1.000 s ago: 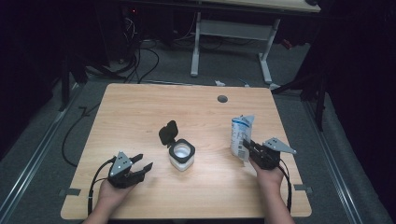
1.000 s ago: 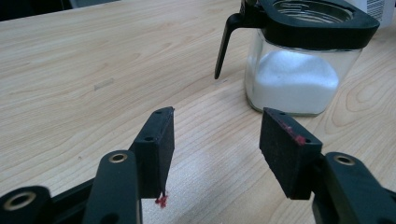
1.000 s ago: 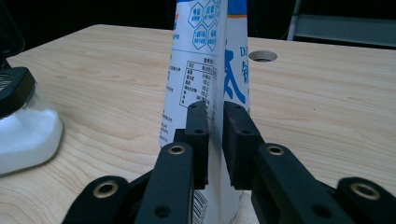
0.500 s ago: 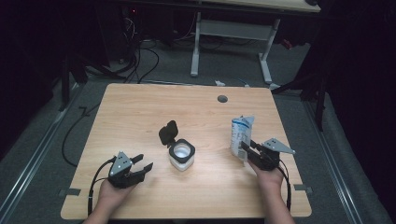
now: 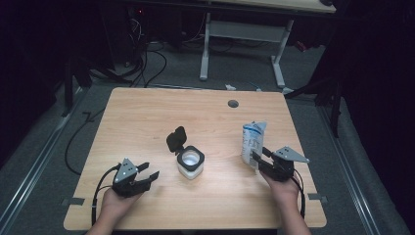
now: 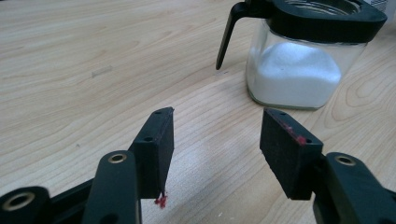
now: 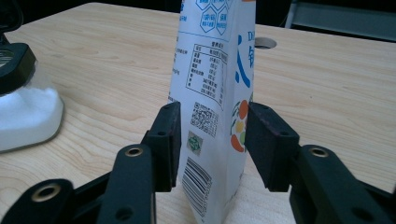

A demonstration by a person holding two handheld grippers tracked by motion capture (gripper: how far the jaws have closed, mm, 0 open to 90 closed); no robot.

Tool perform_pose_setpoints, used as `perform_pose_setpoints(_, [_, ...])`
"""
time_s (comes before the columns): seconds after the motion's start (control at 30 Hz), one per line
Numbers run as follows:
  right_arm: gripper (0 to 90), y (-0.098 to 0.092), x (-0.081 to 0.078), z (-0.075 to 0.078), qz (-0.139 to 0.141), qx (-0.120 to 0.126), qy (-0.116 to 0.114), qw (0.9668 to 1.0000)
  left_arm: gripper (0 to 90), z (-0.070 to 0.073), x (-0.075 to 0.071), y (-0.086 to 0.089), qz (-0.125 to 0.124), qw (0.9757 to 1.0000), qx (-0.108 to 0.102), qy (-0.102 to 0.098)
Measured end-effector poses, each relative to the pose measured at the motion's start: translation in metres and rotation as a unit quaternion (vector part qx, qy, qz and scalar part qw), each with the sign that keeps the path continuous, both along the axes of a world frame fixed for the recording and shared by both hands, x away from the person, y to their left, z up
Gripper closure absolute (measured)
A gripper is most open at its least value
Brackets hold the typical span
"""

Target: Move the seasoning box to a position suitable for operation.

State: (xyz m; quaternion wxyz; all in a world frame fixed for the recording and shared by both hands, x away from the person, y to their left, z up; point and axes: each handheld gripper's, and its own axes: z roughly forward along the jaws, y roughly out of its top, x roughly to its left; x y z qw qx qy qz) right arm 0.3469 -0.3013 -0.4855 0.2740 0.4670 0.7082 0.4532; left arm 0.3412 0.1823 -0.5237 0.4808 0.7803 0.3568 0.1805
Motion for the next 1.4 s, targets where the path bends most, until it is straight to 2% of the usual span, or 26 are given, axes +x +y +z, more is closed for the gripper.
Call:
perform_pose_setpoints(0.2, [54.2, -0.001, -0.006, 0.001, -0.005, 0.004, 0.001, 1.0, 44.7, -0.002, 0.0, 0.0, 0.001, 1.0, 0.006, 0.001])
perform_pose_setpoints(0.7, [54.8, -0.001, -0.017, -0.006, -0.011, 0.001, 0.002, 0.9999, 43.7, -0.003, 0.0, 0.001, 0.001, 1.0, 0.003, 0.002])
perform_pose_setpoints(0.93, [54.7, -0.001, -0.029, -0.009, -0.011, -0.005, 0.002, 0.9999, 43.5, -0.003, -0.001, 0.001, 0.002, 1.0, 0.0, -0.001])
perform_pose_setpoints(1.13, [54.6, -0.002, -0.041, -0.013, -0.01, 0.0, 0.003, 0.9999, 44.8, -0.003, -0.001, 0.0, 0.001, 1.0, 0.002, -0.004])
perform_pose_setpoints(1.4, [55.1, 0.006, -0.057, -0.017, 0.001, -0.02, 0.003, 0.9998, 46.4, -0.004, -0.001, 0.0, 0.005, 1.0, 0.0, -0.003])
